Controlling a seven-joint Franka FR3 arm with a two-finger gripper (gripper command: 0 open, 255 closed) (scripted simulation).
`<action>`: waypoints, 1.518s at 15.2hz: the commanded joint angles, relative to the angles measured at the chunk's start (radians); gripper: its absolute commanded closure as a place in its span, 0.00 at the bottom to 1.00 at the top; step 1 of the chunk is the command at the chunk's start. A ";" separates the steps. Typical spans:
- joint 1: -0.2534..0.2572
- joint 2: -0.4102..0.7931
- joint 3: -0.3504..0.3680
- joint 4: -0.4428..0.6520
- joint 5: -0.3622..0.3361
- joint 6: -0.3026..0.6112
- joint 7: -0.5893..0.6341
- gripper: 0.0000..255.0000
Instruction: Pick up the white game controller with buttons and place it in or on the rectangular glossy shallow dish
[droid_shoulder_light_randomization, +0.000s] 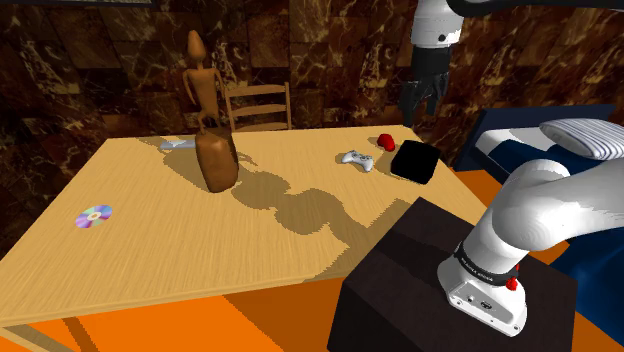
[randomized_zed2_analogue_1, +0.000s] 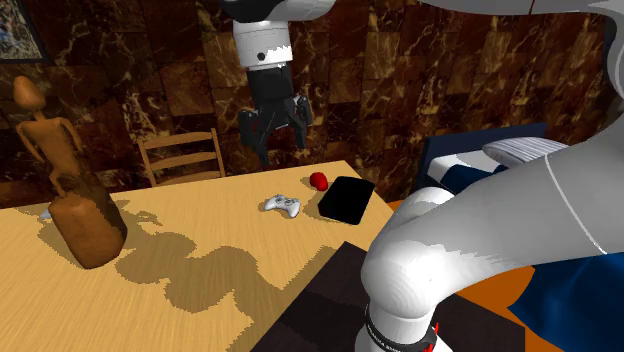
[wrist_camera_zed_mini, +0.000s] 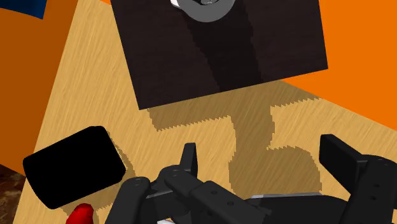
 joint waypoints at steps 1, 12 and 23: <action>0.000 0.000 0.000 0.000 0.000 0.000 0.000 0.00; -0.041 0.204 -0.150 -0.120 -0.136 0.346 -0.212 0.00; -0.068 0.573 -0.283 -0.058 -0.188 0.687 -0.412 0.00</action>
